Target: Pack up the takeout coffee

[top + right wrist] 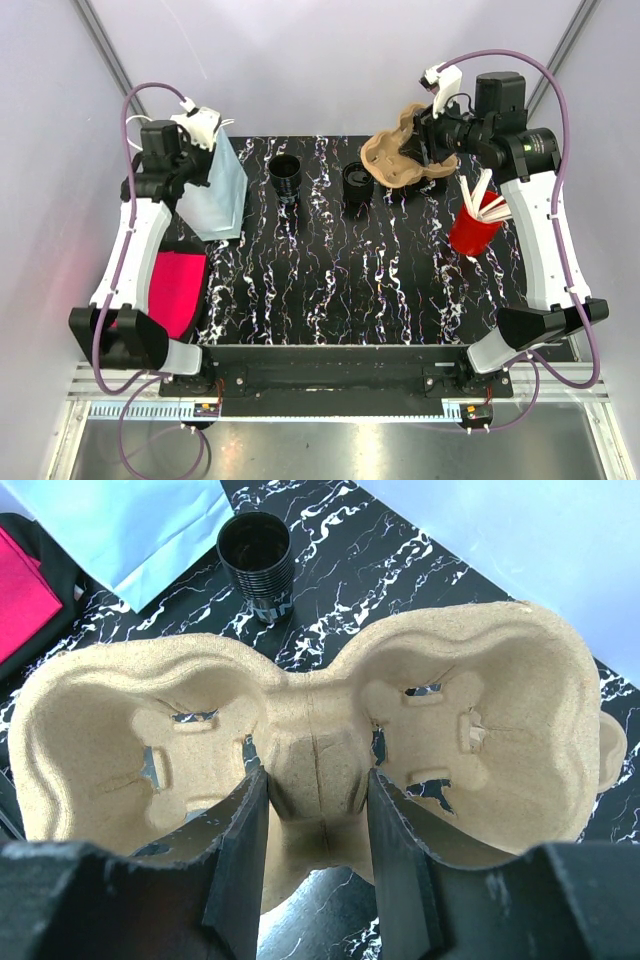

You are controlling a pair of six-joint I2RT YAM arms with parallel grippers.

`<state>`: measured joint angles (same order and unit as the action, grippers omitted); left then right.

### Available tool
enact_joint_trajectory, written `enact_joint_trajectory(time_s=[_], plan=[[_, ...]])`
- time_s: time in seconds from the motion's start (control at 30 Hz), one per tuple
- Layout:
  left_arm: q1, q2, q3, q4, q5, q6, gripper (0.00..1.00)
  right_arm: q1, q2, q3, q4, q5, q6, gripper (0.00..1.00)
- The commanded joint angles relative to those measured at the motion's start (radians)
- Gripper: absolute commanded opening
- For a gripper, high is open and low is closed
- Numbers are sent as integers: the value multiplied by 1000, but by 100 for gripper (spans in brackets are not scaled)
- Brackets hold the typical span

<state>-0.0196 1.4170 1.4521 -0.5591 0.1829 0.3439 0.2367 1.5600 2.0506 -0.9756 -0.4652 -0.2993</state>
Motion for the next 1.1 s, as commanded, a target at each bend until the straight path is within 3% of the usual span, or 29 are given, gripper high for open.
enact_joint_trajectory(time_s=[0.0, 0.43, 1.07], plan=[[0, -99, 5, 1, 47, -29, 0, 6, -18, 46, 14, -15, 2, 46], [-88, -280, -70, -103, 52, -16, 0, 4, -34, 45, 18, 0, -11, 46], [-289, -359, -87, -291, 32, -6, 0, 4, -58, 11, 60, 77, -18, 47]])
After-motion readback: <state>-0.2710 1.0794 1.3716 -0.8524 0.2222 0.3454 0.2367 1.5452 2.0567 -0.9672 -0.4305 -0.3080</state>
